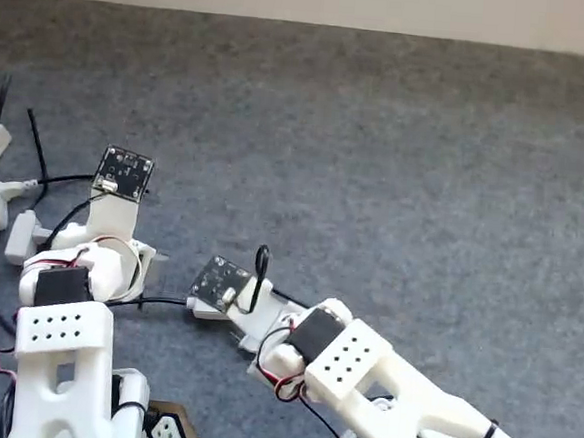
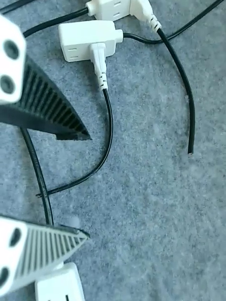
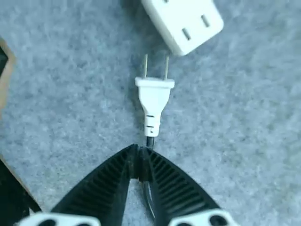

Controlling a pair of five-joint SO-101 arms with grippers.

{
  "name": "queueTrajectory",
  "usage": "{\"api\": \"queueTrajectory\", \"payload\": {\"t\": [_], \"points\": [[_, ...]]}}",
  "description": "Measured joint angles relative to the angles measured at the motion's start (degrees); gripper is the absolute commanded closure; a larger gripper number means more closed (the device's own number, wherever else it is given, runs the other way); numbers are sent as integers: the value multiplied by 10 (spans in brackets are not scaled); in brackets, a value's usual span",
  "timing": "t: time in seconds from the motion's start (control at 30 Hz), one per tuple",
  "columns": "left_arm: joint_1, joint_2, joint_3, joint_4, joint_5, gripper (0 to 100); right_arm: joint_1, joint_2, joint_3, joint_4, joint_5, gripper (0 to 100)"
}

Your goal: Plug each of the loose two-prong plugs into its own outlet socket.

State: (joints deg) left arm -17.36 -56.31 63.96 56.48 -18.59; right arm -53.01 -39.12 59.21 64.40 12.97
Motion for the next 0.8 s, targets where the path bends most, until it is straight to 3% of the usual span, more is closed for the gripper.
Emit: {"api": "queueTrajectory", "payload": {"t": [0.23,0.47,0.8], "points": [[-16,0,0,0,0,702,-4,0,36,-51,0,982],[-16,0,0,0,0,704,-47,0,75,-92,0,799],[-16,0,14,-1,0,704,-49,0,98,-135,0,798]]}}
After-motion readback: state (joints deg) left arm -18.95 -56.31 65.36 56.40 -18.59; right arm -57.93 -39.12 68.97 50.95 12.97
